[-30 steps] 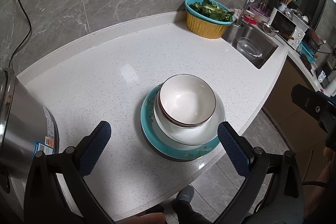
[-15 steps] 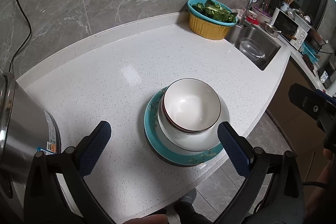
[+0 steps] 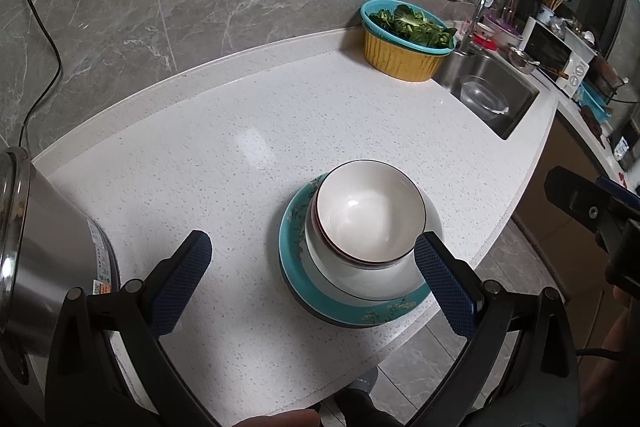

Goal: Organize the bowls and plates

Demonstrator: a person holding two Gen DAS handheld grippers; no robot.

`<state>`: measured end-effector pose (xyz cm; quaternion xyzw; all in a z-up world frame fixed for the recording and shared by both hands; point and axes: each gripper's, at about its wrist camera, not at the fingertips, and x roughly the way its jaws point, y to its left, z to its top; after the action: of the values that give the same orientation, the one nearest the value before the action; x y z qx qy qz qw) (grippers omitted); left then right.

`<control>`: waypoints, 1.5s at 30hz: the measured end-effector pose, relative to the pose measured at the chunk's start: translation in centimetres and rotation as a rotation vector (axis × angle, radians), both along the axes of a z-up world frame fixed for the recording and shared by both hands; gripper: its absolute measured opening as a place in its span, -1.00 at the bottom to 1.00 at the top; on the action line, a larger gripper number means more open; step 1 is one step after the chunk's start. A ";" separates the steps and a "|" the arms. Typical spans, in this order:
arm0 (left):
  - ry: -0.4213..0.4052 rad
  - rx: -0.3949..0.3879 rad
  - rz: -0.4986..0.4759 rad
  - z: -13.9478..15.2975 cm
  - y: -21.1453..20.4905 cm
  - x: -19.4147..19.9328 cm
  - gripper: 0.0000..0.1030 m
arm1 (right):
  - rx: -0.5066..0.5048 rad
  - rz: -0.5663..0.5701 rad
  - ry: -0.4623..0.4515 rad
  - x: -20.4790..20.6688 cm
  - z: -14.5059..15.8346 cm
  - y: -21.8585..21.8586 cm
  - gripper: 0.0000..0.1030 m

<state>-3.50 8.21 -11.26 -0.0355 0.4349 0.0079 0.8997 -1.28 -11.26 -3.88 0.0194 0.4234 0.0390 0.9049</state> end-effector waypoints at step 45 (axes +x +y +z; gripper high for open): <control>0.004 0.001 0.016 -0.2 -0.6 -0.3 0.99 | -0.008 0.010 0.010 0.8 -0.4 0.3 1.00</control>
<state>-3.84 7.66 -11.43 -0.0386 0.4366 0.0156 0.8987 -0.51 -10.92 -4.26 0.0138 0.4283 0.0418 0.9026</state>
